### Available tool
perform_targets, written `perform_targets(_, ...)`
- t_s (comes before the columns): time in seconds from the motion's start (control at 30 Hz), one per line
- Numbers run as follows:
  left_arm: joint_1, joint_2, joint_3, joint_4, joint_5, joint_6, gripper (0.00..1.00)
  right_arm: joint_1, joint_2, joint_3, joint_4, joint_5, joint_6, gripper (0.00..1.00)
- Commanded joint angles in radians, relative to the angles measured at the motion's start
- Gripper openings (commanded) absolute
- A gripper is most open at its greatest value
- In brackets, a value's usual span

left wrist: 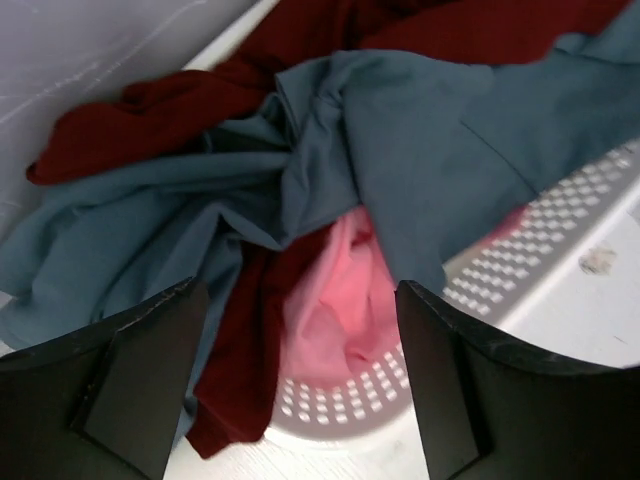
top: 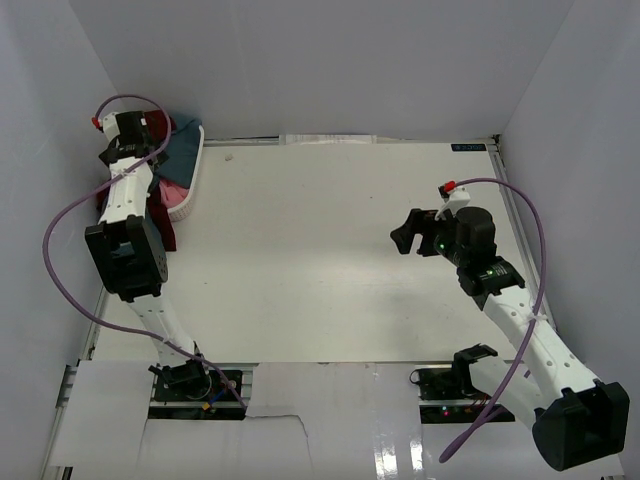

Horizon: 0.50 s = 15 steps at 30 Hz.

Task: Fold and stack the t-shirts
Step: Grab crumpled tshirt from bin with the left arm

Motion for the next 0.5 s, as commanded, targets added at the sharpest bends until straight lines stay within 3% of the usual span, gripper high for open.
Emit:
perform_targets(0.0,-0.009,0.047,0.035,0.018,-0.138,0.071,0.85,0.006,0.000,-0.008,0.055,-0.044,-0.014,0.90)
perform_targets(0.23,-0.031,0.129,0.026,0.102,-0.153,0.121,0.82,0.008,0.008,-0.006,0.057,-0.063,-0.014,0.90)
perform_targets(0.27,-0.031,0.140,0.035,0.101,-0.146,0.128,0.69,0.008,0.008,-0.006,0.054,-0.061,-0.014,0.90)
perform_targets(0.37,-0.032,0.173,0.061,0.092,-0.135,0.125,0.52,0.008,0.012,-0.003,0.050,-0.061,-0.015,0.90)
perform_targets(0.47,-0.032,0.200,0.081,0.081,-0.169,0.128,0.50,0.008,0.015,-0.003,0.050,-0.063,-0.017,0.90)
